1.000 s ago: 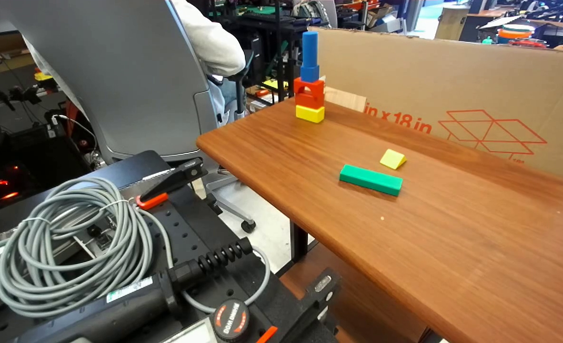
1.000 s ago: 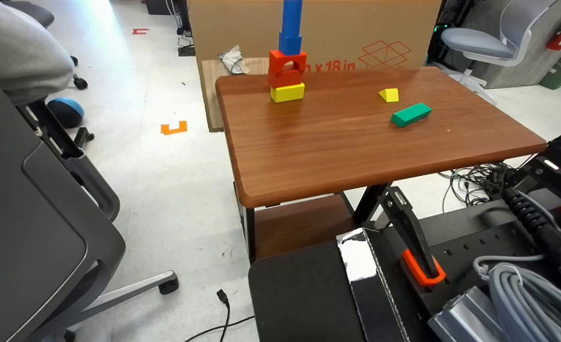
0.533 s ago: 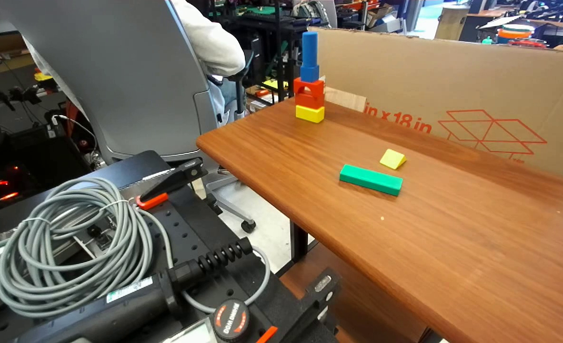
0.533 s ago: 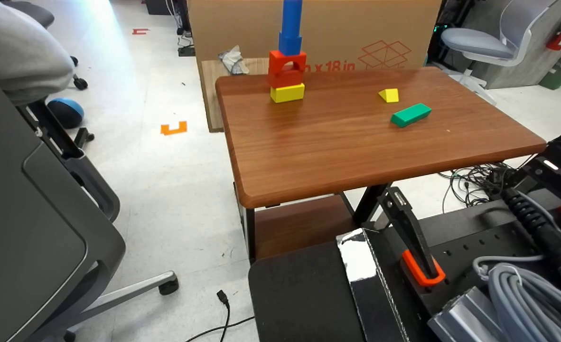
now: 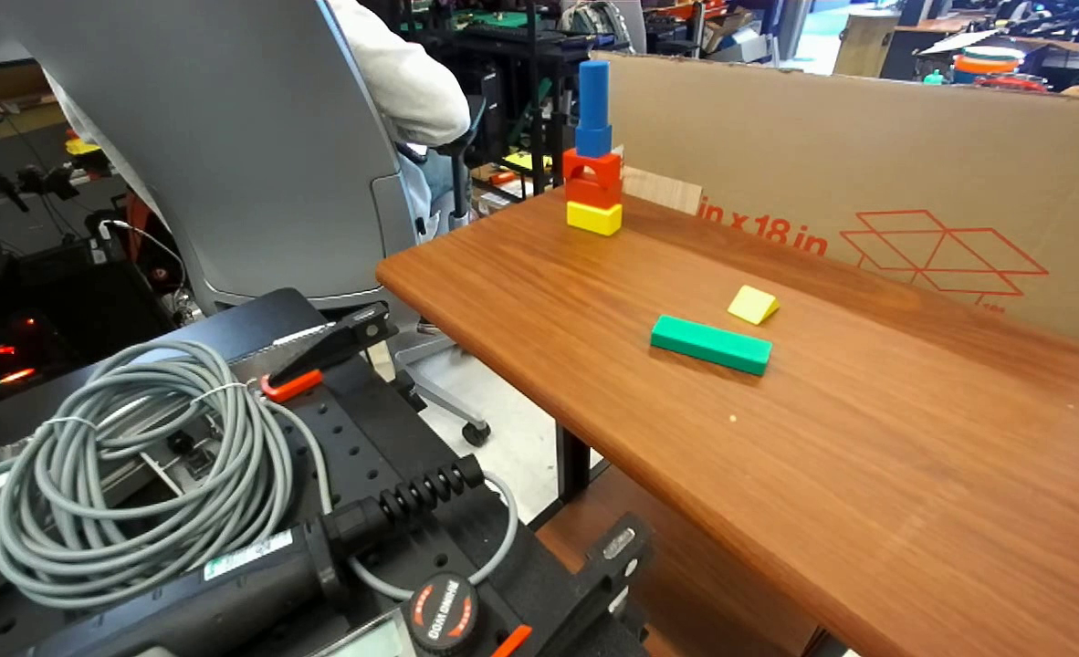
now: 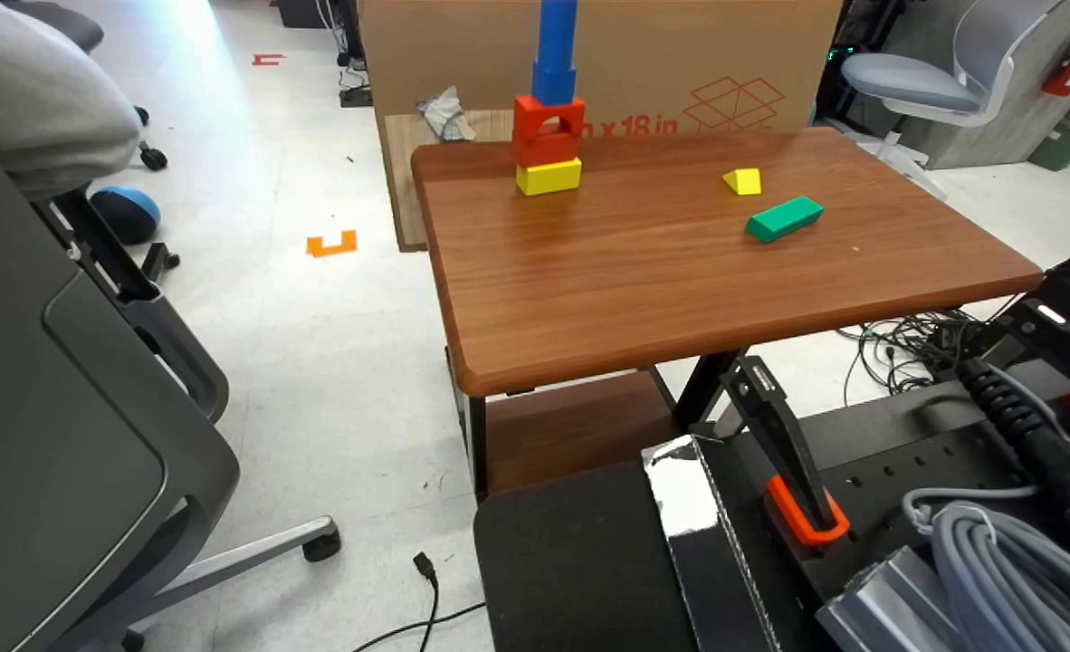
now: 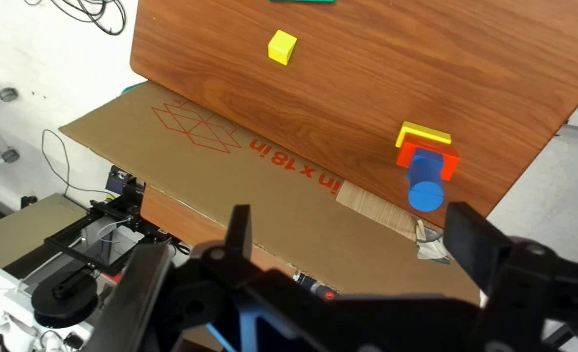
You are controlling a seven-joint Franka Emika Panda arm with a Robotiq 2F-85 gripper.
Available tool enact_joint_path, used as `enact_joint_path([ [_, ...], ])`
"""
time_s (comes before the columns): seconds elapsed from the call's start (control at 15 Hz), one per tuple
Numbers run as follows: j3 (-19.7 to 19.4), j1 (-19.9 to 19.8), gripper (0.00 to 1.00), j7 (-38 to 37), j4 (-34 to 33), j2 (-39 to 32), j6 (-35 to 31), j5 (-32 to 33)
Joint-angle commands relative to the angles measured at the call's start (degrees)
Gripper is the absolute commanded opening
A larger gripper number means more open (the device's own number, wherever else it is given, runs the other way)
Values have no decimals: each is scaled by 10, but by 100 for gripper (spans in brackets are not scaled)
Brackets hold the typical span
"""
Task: Unstack the blocks on the table
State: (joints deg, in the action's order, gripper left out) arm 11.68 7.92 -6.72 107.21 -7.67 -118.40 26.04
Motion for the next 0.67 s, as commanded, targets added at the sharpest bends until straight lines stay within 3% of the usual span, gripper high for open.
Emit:
enact_joint_path([
  [0.0, -9, 24, 100, 22, -55, -47, 25, -6],
  [0.33, -12, 17, 100, 57, -46, -62, -15, -74],
  [0.6, -19, 24, 100, 64, -67, -91, 0, -94],
])
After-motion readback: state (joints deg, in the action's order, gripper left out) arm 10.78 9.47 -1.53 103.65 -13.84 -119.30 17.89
